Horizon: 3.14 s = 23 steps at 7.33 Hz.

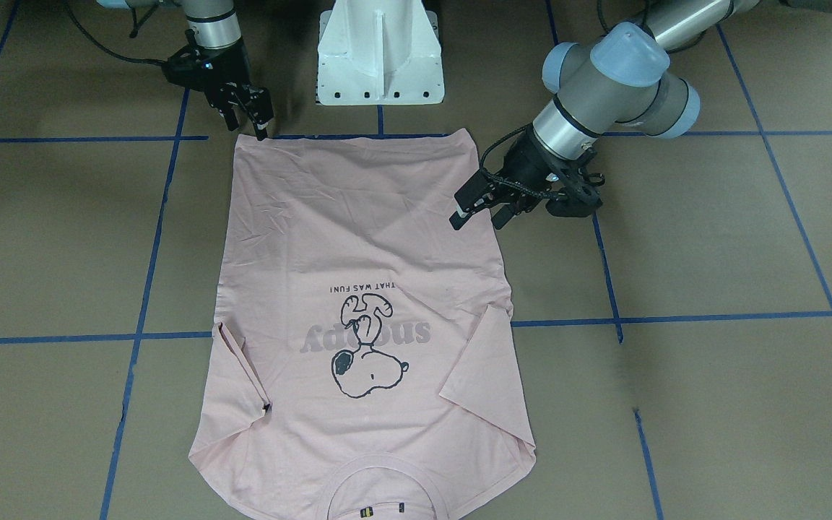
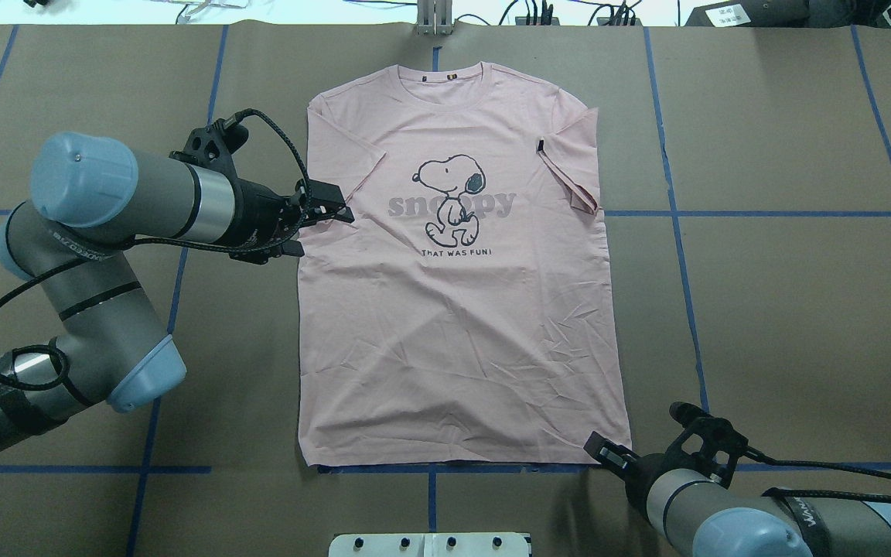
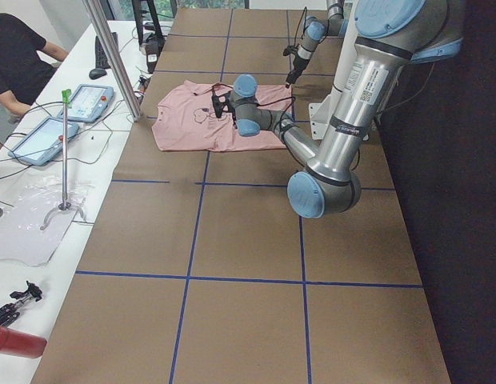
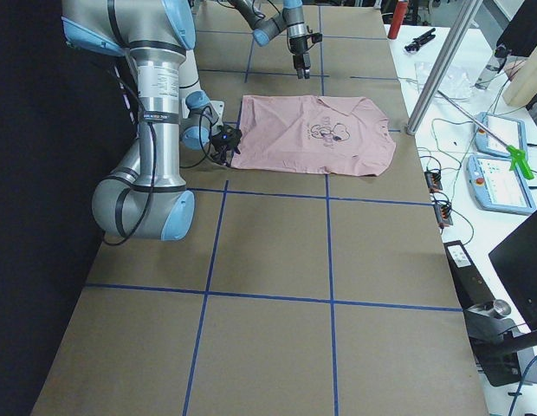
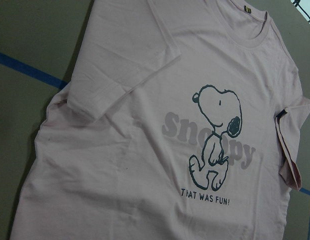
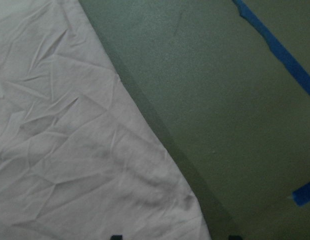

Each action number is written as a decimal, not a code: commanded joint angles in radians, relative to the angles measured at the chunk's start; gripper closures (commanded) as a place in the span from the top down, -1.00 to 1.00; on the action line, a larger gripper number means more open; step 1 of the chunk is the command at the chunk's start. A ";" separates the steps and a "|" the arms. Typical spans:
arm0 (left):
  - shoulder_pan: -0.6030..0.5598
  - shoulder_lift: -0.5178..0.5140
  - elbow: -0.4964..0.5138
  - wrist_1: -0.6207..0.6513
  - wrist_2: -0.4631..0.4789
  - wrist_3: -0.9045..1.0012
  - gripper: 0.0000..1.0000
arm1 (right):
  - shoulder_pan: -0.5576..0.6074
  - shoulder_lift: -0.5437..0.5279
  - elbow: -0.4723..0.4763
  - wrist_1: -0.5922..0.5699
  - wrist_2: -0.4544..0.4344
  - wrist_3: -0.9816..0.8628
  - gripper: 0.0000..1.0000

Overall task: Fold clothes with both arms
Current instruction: 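Move both grippers to the shirt hem corners nearest the robot, then grasp the hem corners nearest the robot with both grippers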

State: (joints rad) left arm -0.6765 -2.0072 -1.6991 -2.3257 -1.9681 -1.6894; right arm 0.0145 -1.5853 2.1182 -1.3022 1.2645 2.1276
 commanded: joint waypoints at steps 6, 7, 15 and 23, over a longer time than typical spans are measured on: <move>0.003 -0.005 -0.005 0.008 0.002 -0.019 1.00 | 0.005 -0.001 0.002 0.000 0.004 -0.002 -1.00; 0.046 -0.007 -0.048 0.138 0.015 -0.029 1.00 | 0.009 -0.002 0.032 0.001 0.012 -0.002 -1.00; 0.554 0.151 -0.304 0.603 0.361 -0.326 0.49 | 0.010 -0.004 0.071 0.001 0.009 -0.002 -1.00; 0.511 0.142 -0.339 0.629 0.361 -0.302 -1.00 | 0.016 -0.012 0.069 0.001 0.004 -0.006 -1.00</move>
State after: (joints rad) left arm -0.1500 -1.8645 -2.0104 -1.6970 -1.6041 -1.9986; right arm 0.0301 -1.5965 2.1889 -1.3008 1.2687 2.1239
